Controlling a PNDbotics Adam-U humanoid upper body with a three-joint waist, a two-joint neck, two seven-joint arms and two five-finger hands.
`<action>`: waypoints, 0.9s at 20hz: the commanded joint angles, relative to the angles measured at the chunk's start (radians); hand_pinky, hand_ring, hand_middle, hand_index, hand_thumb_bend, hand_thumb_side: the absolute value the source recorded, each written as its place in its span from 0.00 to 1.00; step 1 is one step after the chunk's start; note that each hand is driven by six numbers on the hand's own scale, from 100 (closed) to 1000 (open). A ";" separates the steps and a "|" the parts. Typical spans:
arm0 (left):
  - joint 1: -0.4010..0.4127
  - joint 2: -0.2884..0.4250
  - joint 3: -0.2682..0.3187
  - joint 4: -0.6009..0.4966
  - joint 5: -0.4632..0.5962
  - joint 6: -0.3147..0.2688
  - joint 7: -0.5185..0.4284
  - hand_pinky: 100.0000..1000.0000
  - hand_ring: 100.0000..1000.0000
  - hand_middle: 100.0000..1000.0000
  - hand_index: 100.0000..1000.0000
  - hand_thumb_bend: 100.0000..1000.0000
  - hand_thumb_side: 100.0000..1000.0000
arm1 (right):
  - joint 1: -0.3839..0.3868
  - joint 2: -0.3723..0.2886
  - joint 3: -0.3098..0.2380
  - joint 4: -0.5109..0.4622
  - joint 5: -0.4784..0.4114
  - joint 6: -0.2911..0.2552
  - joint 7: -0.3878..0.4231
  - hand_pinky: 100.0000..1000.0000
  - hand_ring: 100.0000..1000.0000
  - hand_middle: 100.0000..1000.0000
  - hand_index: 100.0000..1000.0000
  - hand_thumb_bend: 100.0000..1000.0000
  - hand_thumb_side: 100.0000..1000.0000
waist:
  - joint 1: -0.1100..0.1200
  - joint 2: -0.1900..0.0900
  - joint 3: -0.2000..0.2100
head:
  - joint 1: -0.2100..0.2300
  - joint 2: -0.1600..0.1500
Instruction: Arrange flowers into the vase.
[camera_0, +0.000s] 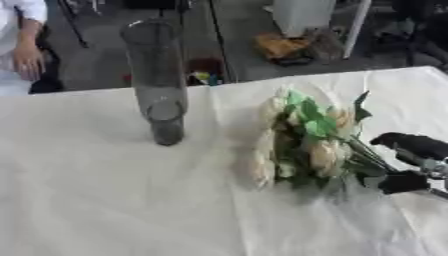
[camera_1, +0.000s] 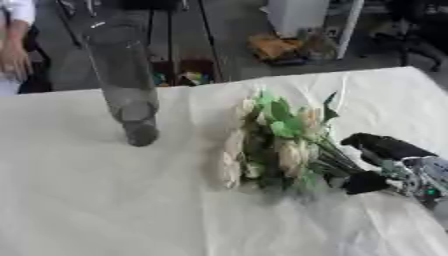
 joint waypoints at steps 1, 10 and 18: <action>-0.017 0.012 0.004 -0.017 0.002 0.003 -0.001 0.79 0.94 0.90 0.95 0.00 1.00 | -0.017 -0.021 -0.003 0.006 -0.002 0.001 -0.028 0.90 1.00 0.95 1.00 0.16 0.70 | -0.001 -0.013 0.001 | -0.004 -0.016; -0.022 0.008 0.003 -0.017 0.005 0.003 -0.005 0.79 0.94 0.90 0.95 0.00 1.00 | -0.024 -0.016 0.018 0.005 -0.020 -0.005 -0.059 0.88 0.98 0.89 0.96 0.10 0.65 | -0.002 -0.009 0.005 | -0.005 -0.019; -0.026 0.007 0.000 -0.017 0.007 0.005 -0.005 0.79 0.94 0.90 0.95 0.00 1.00 | -0.036 -0.009 0.031 0.020 -0.045 -0.006 -0.066 0.74 0.84 0.79 0.90 0.08 0.62 | -0.004 -0.008 0.011 | -0.008 -0.025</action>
